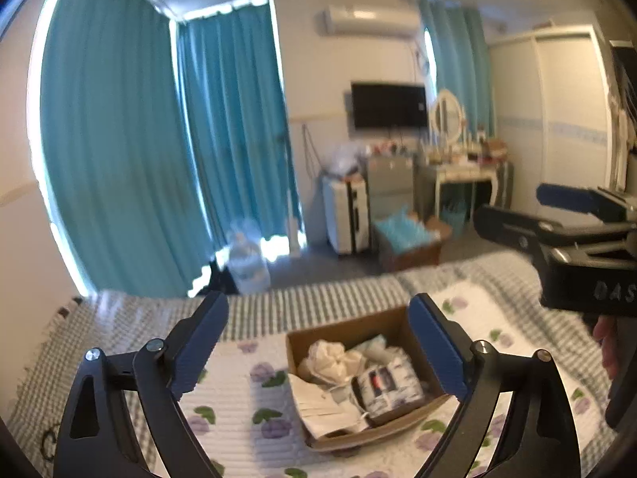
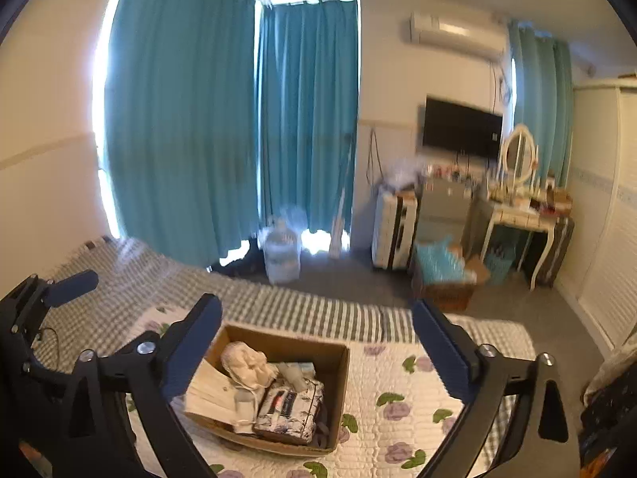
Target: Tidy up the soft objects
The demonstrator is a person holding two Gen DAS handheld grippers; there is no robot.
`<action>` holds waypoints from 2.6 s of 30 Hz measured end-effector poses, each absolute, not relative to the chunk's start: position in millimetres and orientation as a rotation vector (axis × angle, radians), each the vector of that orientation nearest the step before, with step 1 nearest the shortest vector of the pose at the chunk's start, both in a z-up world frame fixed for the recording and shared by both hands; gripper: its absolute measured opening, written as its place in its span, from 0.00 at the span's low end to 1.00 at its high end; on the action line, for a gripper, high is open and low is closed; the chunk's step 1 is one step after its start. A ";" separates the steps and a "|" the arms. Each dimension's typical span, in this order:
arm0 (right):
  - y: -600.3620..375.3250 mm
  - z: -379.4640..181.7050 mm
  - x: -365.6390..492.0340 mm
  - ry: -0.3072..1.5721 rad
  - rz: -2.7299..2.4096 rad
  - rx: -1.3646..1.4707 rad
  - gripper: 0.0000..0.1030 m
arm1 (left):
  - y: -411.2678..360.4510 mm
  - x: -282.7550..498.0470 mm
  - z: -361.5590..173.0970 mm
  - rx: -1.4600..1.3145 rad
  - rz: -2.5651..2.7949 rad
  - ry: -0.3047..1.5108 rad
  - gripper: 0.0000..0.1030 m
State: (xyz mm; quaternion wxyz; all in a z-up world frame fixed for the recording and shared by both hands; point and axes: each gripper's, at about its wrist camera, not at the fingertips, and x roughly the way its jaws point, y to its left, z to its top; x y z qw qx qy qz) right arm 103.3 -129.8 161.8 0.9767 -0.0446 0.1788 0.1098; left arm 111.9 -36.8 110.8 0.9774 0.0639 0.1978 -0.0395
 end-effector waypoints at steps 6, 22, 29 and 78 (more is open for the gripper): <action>-131.8 178.6 37.8 0.256 0.220 -0.125 1.00 | -29.3 48.1 144.9 0.080 -0.058 0.279 1.00; -148.4 43.2 35.5 0.390 0.213 -0.082 1.00 | -12.5 20.3 54.5 0.033 0.028 0.318 1.00; -153.1 13.3 49.7 0.454 0.207 -0.060 1.00 | -7.9 29.5 20.8 0.045 0.043 0.382 1.00; -150.8 12.8 55.3 0.470 0.202 -0.073 1.00 | -10.7 36.9 7.3 0.019 0.021 0.441 1.00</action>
